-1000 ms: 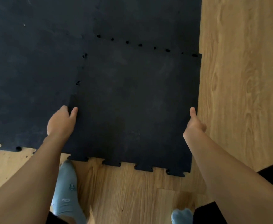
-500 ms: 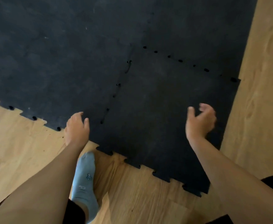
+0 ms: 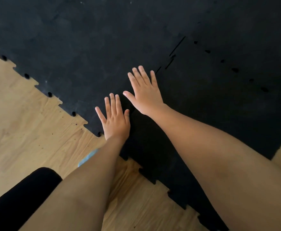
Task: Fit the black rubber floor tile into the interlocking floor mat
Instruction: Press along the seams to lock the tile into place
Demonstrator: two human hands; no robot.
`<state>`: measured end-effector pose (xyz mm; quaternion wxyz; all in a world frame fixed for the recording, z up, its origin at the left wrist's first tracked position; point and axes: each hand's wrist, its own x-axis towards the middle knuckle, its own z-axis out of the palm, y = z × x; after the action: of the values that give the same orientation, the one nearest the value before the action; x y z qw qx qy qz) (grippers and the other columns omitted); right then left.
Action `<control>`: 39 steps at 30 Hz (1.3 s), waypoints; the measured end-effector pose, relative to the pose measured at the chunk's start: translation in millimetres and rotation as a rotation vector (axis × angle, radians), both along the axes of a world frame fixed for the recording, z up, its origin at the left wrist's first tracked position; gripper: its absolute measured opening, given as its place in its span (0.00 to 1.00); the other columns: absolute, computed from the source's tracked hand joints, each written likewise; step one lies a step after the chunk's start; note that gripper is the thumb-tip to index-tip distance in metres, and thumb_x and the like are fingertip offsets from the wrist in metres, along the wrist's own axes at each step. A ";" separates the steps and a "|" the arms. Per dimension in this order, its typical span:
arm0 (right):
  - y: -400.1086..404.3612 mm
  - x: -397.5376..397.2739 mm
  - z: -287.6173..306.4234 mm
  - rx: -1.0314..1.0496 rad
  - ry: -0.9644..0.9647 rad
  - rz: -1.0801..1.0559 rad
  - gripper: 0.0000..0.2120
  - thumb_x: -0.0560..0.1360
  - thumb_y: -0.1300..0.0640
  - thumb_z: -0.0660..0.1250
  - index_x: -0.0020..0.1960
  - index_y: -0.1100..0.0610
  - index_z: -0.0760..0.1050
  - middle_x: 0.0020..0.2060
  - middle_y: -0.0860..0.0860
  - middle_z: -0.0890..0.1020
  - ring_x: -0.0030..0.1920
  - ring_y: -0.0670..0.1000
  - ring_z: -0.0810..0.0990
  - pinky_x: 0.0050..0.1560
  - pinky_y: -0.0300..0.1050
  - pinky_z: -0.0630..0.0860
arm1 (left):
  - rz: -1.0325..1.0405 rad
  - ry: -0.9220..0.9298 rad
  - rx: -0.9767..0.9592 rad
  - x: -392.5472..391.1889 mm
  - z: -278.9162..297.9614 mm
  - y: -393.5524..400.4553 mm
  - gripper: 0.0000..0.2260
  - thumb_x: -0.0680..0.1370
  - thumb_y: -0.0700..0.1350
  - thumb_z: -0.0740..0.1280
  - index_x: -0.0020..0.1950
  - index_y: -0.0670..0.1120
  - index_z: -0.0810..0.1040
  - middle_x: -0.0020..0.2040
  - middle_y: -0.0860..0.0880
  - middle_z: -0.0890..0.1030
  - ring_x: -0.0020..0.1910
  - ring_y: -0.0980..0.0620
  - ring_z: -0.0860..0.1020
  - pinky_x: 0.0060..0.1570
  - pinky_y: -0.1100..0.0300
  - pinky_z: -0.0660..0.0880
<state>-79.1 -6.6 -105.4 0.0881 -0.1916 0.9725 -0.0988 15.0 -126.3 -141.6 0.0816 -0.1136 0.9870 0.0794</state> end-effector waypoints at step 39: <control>53.4 -97.2 -41.0 0.108 0.036 -0.019 0.29 0.83 0.45 0.45 0.81 0.53 0.45 0.81 0.54 0.50 0.80 0.56 0.46 0.77 0.65 0.44 | -0.132 0.037 0.016 -97.0 -8.5 80.7 0.27 0.82 0.50 0.44 0.77 0.43 0.38 0.79 0.46 0.41 0.78 0.48 0.39 0.73 0.40 0.36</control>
<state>-176.3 46.8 -146.4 0.0801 -0.1790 0.9796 -0.0436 -82.0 -45.6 -150.0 0.0695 -0.0460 0.9930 0.0838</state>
